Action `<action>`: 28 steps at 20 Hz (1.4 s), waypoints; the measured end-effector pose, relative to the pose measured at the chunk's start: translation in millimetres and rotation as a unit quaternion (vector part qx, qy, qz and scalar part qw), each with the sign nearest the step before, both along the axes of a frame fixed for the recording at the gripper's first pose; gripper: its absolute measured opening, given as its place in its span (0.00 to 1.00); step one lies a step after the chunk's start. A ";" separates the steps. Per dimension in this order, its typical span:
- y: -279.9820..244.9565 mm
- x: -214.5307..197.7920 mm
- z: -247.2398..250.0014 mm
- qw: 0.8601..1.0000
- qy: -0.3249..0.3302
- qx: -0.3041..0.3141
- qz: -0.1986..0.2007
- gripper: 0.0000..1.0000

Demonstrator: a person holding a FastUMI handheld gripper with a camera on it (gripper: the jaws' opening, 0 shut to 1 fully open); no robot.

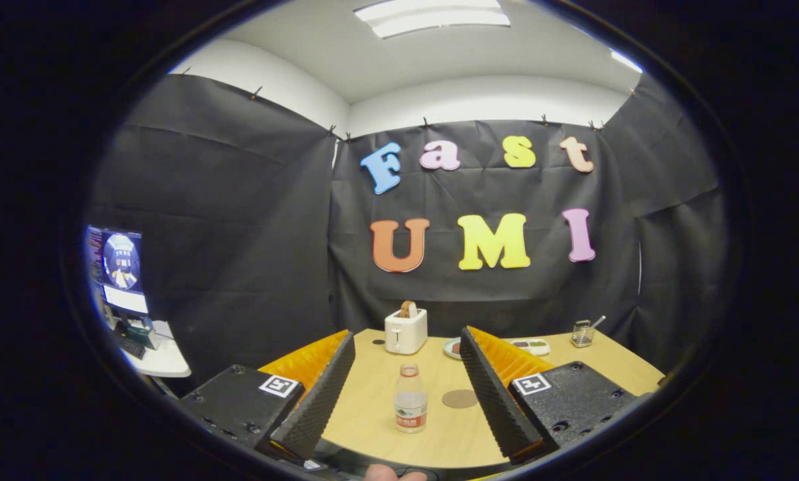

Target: Take the bottle from table, then pour the juice into the cup, finally place the bottle on the coaster

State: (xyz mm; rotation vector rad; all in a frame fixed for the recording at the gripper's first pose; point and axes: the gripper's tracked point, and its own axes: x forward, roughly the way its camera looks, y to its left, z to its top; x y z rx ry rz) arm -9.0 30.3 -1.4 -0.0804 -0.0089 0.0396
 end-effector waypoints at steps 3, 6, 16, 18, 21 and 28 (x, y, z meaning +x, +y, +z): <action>1.4 -1.2 -1.7 1.000 0.003 -0.003 -0.001 1.00; 3.9 0.0 -6.4 1.000 0.011 -0.001 -0.001 1.00; 3.6 18.8 -47.6 0.999 0.044 0.001 -0.012 1.00; -3.8 25.1 -68.0 0.999 0.046 -0.006 -0.025 1.00; -4.8 39.3 -109.0 0.998 0.050 -0.006 -0.032 1.00; -10.5 80.0 -196.2 0.994 0.086 -0.043 -0.055 1.00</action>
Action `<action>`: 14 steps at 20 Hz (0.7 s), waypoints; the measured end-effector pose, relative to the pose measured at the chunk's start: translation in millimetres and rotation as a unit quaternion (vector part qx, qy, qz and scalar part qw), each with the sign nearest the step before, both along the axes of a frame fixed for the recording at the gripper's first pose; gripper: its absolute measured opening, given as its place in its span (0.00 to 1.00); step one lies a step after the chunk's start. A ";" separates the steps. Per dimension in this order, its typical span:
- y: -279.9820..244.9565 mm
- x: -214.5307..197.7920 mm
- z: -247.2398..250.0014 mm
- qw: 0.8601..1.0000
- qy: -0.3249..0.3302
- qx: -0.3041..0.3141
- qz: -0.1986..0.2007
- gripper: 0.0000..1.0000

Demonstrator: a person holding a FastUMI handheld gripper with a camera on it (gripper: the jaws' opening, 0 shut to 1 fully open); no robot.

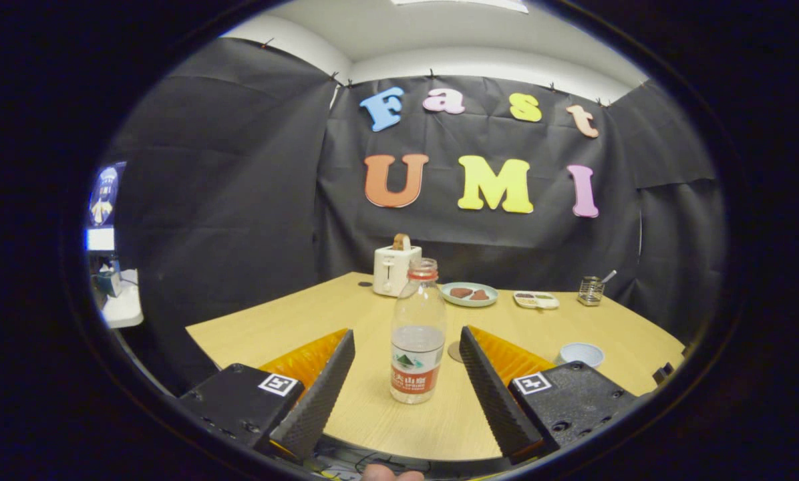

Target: Take the bottle from table, then pour the juice into the cup, finally place the bottle on the coaster

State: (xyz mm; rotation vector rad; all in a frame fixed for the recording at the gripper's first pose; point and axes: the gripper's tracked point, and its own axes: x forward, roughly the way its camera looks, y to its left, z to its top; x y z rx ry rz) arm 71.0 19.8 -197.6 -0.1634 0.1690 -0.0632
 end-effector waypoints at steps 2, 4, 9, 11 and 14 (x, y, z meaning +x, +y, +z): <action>-6.8 11.6 -17.3 1.000 0.006 -0.008 -0.012 1.00; -11.4 23.0 -32.5 1.000 0.016 -0.009 -0.016 1.00; -19.8 48.7 -55.6 0.999 0.033 -0.013 -0.021 1.00; -21.4 57.5 -60.6 0.999 0.037 -0.021 -0.020 1.00; -30.4 65.3 -63.6 0.999 0.035 -0.031 -0.028 1.00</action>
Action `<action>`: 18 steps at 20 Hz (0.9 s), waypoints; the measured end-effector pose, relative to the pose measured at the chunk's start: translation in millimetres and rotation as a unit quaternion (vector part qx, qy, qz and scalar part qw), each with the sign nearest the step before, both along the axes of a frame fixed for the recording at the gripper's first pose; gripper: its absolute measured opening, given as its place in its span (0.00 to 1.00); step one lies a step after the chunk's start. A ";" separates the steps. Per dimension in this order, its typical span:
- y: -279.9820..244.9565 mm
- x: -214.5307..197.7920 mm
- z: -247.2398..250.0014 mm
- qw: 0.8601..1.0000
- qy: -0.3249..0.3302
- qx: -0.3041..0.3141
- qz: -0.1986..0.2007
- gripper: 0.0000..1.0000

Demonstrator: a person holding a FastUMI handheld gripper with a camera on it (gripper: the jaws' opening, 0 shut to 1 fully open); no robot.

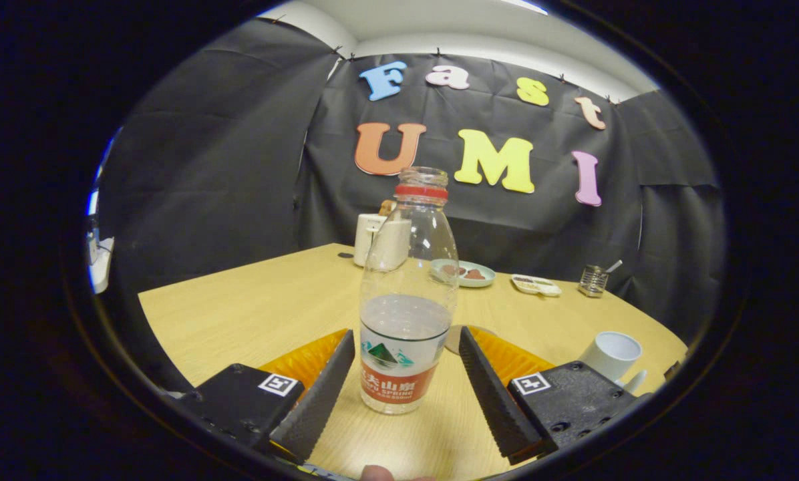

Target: Take the bottle from table, then pour the juice into the cup, finally place the bottle on the coaster

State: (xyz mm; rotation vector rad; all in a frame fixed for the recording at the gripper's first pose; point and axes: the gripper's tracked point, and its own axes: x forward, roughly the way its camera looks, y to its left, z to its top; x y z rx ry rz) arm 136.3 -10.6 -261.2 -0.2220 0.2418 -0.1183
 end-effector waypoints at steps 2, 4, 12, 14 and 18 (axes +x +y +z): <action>1.1 3.9 1.0 1.000 -0.008 0.006 0.006 1.00; 1.0 6.6 5.5 1.000 -0.021 0.004 0.011 0.92; -13.8 -7.0 46.5 0.998 -0.050 0.034 0.004 0.79; -26.1 -16.3 70.1 0.997 -0.062 0.050 -0.012 0.78; -29.6 -27.9 99.3 0.990 -0.068 0.122 -0.005 0.78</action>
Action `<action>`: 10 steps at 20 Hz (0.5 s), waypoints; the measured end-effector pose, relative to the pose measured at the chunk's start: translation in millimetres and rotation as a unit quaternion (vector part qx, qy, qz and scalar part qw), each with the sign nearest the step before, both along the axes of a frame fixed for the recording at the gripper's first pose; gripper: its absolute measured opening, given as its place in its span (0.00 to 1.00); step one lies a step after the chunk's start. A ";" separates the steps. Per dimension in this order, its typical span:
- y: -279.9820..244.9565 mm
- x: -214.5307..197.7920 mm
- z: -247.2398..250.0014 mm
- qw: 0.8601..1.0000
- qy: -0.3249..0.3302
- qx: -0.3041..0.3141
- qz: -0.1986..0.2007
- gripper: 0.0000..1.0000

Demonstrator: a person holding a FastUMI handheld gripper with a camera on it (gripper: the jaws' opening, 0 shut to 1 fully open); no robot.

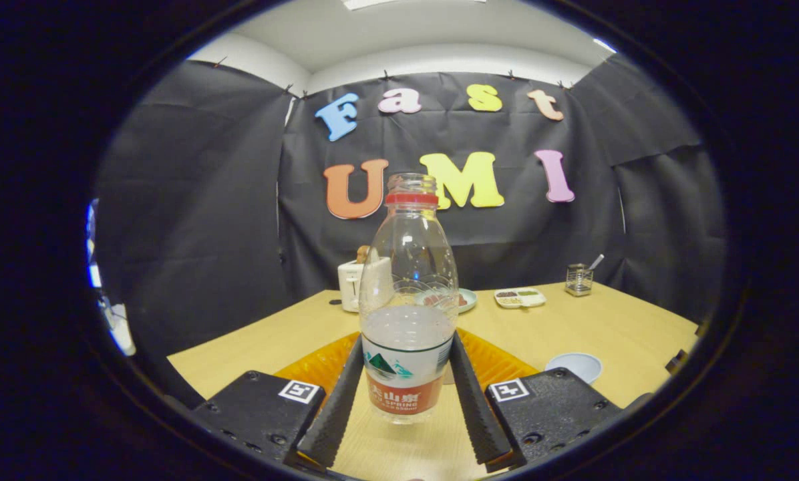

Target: Take the bottle from table, then pour the juice into the cup, finally place the bottle on the coaster

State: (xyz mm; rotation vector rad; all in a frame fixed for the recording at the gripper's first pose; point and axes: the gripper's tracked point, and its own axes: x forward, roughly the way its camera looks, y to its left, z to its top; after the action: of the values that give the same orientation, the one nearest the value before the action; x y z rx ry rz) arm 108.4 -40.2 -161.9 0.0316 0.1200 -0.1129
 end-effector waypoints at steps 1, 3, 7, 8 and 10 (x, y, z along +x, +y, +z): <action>-0.5 -3.1 3.9 1.000 0.000 0.019 0.006 0.78; 1.5 -7.6 10.9 0.998 -0.003 0.060 0.018 0.77; 6.9 -13.9 13.1 0.987 0.000 0.156 0.039 0.76; 5.7 -16.0 13.3 0.983 0.000 0.177 0.044 0.77; 1.9 -18.1 9.8 0.974 -0.001 0.224 0.046 0.76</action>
State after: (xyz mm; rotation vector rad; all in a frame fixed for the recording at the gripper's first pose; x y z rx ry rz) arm 90.3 -38.3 -152.1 0.4762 0.1420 0.0086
